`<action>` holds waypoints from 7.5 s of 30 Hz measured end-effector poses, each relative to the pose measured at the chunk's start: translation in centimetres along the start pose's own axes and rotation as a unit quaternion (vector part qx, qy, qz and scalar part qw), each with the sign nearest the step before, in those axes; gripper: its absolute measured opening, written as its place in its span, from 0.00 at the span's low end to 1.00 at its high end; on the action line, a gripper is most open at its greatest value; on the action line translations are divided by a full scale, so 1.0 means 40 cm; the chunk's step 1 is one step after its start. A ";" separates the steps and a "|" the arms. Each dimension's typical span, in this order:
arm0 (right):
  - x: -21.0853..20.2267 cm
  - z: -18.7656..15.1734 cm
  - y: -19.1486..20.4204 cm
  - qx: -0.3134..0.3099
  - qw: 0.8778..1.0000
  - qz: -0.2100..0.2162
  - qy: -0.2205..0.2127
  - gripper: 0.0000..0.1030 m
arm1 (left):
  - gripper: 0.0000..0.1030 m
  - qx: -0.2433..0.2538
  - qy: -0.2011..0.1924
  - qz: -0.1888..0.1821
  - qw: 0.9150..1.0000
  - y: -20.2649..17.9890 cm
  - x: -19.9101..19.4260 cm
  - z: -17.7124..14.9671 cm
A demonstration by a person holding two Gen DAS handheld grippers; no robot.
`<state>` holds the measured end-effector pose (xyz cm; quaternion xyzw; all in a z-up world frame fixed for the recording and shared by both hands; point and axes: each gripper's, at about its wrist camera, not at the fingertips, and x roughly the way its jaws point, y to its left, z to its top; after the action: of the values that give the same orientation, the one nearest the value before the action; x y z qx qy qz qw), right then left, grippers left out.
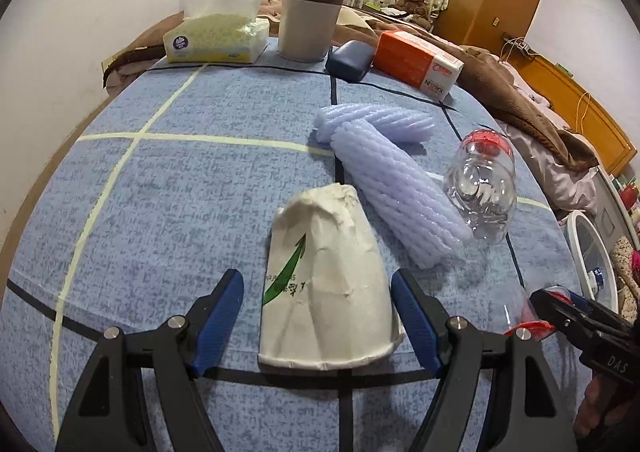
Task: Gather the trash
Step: 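Grasp the white paper bag with the left tool while the right tool grasps the crumpled clear plastic cup, then carry the paper bag and plastic cup over the wastebasket with both tools, then open both tools to drop the bag and plastic cup into the wastebasket, then move both open tools back over the table toward the bottle, then grasp the red-label plastic bottle with the right tool while the left tool grasps the white foam net sleeve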
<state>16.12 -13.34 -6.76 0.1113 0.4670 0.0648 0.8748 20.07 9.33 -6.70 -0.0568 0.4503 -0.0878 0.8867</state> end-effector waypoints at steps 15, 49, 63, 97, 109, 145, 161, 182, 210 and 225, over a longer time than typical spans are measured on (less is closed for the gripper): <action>-0.019 -0.027 0.007 -0.046 0.998 -0.023 -0.033 0.52 | 0.44 0.002 -0.016 -0.010 1.000 -0.041 -0.012 -0.007; -0.266 -0.001 -0.115 -0.043 0.983 -0.069 -0.164 0.52 | 0.42 0.108 -0.083 -0.098 0.986 -0.346 -0.184 0.024; -0.365 0.004 -0.254 -0.012 0.971 -0.127 -0.203 0.52 | 0.43 0.175 -0.072 -0.162 0.968 -0.588 -0.168 0.020; -0.313 -0.029 -0.509 0.019 0.976 -0.183 -0.121 0.53 | 0.50 0.271 0.002 -0.203 0.941 -0.927 0.003 -0.008; -0.291 -0.024 -0.522 0.017 0.978 -0.179 -0.103 0.65 | 0.69 0.252 -0.004 -0.201 0.947 -0.906 0.005 0.021; -0.238 0.069 -0.302 0.005 0.983 -0.114 -0.143 0.65 | 0.70 0.134 -0.090 -0.103 0.982 -0.485 -0.125 0.129; -0.111 0.160 -0.142 -0.013 0.994 -0.034 -0.108 0.65 | 0.70 0.050 -0.082 -0.033 0.995 -0.195 -0.104 0.146; 0.033 0.238 -0.006 -0.025 0.998 0.003 -0.051 0.65 | 0.70 0.003 0.018 -0.042 0.999 -0.066 0.101 0.155; 0.063 0.207 0.058 -0.118 0.991 -0.055 0.012 0.68 | 0.72 0.005 0.031 -0.034 0.999 -0.038 0.093 0.127; 0.026 0.155 -0.011 -0.101 0.994 -0.043 0.014 0.72 | 0.72 0.026 0.033 0.009 0.999 -0.113 0.104 0.110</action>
<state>21.85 -14.37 -4.37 0.0009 0.4748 0.0756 0.8768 25.55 4.13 -6.57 -0.0271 0.4777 -0.0936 0.8731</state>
